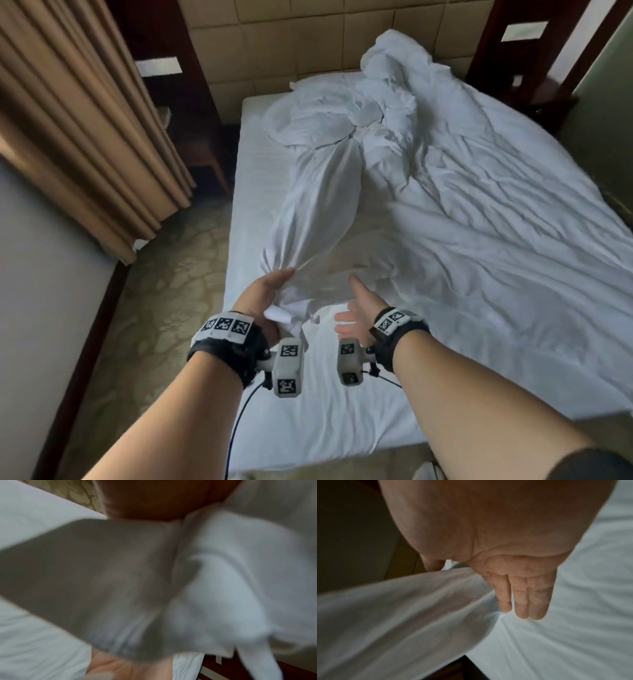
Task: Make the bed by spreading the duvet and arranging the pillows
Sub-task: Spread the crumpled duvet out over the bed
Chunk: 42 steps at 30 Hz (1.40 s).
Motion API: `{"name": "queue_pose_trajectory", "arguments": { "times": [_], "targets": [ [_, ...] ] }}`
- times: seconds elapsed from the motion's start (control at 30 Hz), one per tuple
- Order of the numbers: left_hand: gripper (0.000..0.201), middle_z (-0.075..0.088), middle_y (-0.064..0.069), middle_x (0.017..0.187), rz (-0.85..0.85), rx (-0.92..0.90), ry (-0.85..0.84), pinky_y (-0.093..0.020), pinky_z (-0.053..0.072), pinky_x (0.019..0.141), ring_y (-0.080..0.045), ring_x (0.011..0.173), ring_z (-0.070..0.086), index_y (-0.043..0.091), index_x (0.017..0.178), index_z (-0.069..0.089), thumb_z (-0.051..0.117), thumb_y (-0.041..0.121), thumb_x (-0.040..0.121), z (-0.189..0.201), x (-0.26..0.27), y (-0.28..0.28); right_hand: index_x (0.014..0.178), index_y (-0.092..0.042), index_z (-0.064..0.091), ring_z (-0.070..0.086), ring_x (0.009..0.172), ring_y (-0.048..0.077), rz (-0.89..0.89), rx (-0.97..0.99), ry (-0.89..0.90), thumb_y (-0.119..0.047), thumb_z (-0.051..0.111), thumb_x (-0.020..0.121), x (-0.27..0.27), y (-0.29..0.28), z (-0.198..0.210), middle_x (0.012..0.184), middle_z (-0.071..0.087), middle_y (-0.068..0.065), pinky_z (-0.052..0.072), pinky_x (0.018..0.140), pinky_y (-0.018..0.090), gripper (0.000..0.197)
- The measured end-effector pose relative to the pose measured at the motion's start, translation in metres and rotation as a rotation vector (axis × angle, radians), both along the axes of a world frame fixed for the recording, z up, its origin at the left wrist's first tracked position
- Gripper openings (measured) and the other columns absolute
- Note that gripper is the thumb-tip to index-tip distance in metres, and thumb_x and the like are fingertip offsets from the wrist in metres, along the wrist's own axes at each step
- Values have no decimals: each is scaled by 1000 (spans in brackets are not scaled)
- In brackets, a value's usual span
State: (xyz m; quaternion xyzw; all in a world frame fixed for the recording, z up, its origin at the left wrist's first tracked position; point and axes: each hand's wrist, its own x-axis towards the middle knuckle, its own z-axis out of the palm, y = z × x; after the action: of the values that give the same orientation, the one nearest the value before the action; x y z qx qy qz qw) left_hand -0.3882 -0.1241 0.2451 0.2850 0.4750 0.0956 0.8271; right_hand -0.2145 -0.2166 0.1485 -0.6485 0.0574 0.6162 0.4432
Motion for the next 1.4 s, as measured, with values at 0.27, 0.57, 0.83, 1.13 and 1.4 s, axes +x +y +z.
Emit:
{"name": "queue_pose_trajectory", "arguments": {
  "times": [0.27,0.57,0.83,1.13,1.4],
  "targets": [
    [51,70,-23,120,-208,23,130,-52,52,100,-42,106,68,-5,124,69,69,32,89,-25,-155,80,98,4,68,64,58,26,-229,-40,-279,-11,60,92,-159,55,31,74,69,18,49,51,25,19],
    [40,72,-28,108,-45,258,205,-74,48,93,-51,98,69,6,95,70,79,26,62,-51,-209,93,105,0,55,57,35,10,-354,-88,-343,2,42,101,-252,15,60,92,64,24,41,32,15,13],
    [25,66,-14,77,-227,178,240,-43,53,79,-31,70,65,10,75,72,79,34,68,-79,-296,46,116,-4,68,73,86,38,-562,-10,-56,-30,70,85,-345,-25,-1,112,70,21,61,67,46,41],
    [54,68,-18,78,-380,111,315,-40,56,73,-32,69,68,5,104,66,80,34,61,-78,-399,75,126,-6,61,71,101,42,-628,96,108,-79,75,60,-410,-19,-9,113,72,21,48,98,62,99],
    [89,69,-25,103,-512,130,412,-54,49,100,-40,97,65,-4,126,65,85,36,50,-109,-525,152,113,-9,60,69,80,35,-576,-93,-143,-75,66,76,-486,60,-13,89,66,20,53,72,35,76]
  ]
}}
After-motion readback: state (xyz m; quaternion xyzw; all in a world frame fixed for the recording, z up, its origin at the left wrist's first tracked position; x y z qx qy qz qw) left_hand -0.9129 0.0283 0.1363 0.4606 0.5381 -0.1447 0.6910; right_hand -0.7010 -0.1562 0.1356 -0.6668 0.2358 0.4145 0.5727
